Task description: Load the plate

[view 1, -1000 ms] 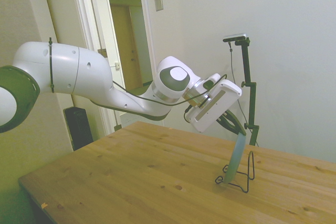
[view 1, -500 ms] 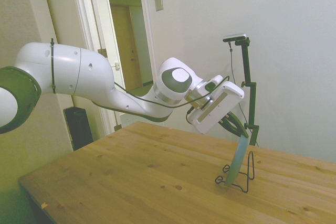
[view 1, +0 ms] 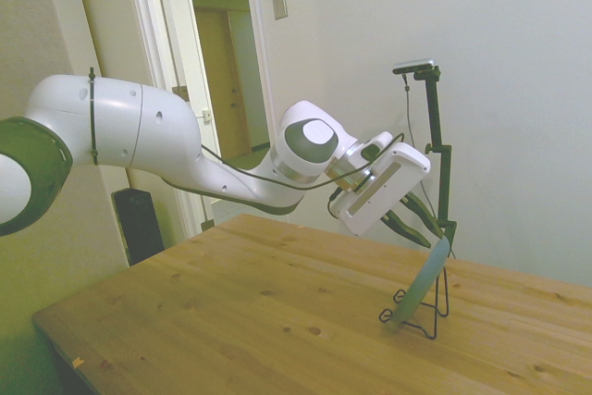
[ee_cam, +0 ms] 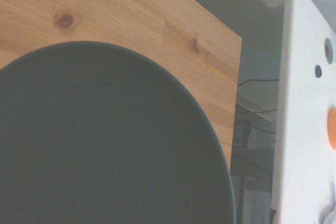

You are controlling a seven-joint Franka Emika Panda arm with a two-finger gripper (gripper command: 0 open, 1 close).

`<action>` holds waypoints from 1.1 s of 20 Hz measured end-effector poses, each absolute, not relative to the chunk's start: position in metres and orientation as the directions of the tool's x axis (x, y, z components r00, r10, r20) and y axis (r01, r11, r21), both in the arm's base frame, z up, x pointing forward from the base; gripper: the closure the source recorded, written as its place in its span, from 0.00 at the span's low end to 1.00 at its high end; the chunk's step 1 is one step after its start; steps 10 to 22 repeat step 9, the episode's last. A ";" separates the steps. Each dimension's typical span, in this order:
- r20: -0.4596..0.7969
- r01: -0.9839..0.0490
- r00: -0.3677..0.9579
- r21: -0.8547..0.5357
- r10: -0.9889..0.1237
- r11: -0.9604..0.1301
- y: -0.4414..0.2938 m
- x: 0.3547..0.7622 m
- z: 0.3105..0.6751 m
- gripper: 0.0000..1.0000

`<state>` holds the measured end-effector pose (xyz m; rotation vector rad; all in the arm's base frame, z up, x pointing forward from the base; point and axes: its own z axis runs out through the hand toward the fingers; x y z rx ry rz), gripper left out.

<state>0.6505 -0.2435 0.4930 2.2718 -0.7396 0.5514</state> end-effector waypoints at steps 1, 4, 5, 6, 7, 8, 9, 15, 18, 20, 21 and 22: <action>0.563 -0.640 0.748 0.467 -0.353 -0.611 -0.243 0.651 0.495 0.00; 0.568 -0.653 0.733 0.434 -0.373 -0.621 -0.236 0.651 0.505 0.00; 0.567 -0.661 0.724 0.406 -0.394 -0.631 -0.230 0.650 0.511 0.00; 0.560 -0.669 0.715 0.373 -0.418 -0.644 -0.224 0.649 0.519 0.00; 0.549 -0.672 0.709 0.338 -0.442 -0.659 -0.217 0.648 0.529 0.00; 0.536 -0.677 0.704 0.305 -0.466 -0.670 -0.210 0.646 0.538 0.00; 0.514 -0.680 0.700 0.269 -0.496 -0.682 -0.202 0.643 0.547 0.00; 0.514 -0.680 0.700 0.269 -0.496 -0.682 -0.202 0.643 0.547 0.00; 0.514 -0.680 0.700 0.269 -0.496 -0.682 -0.202 0.643 0.547 0.00; 0.514 -0.680 0.700 0.269 -0.496 -0.682 -0.202 0.643 0.547 0.00; 0.514 -0.680 0.700 0.269 -0.496 -0.682 -0.202 0.643 0.547 0.00; 0.514 -0.680 0.700 0.269 -0.496 -0.682 -0.202 0.643 0.547 0.00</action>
